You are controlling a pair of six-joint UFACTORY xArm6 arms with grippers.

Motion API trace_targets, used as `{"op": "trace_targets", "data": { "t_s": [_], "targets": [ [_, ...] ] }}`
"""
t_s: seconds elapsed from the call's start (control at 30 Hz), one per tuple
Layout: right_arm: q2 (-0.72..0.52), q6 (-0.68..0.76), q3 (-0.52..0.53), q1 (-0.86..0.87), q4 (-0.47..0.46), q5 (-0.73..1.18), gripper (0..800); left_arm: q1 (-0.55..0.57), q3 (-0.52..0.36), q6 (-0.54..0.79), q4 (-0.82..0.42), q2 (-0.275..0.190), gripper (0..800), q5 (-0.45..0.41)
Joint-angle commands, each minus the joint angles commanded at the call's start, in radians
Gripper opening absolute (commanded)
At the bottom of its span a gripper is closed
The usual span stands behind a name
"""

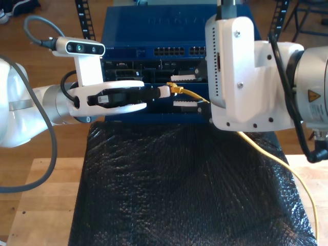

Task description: Grab the cable and plug it in

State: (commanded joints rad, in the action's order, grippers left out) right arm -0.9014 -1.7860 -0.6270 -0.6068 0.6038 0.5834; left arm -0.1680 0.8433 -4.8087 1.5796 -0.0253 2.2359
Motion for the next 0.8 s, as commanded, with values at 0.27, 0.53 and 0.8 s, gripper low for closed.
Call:
{"op": "trace_targets", "data": {
  "t_s": [0.27,0.53,0.8],
  "targets": [
    [0.000,0.000,-0.002,-0.002,0.000,0.000,272,0.000,0.002,0.000,0.000,0.002,21,0.006],
    [-0.006,0.000,0.000,-0.002,0.000,0.000,272,0.012,-0.002,0.000,0.000,0.002,20,0.017],
    [-0.006,0.000,0.000,-0.002,0.000,0.000,271,0.012,-0.002,-0.002,0.000,0.000,21,0.017]
  ]
}}
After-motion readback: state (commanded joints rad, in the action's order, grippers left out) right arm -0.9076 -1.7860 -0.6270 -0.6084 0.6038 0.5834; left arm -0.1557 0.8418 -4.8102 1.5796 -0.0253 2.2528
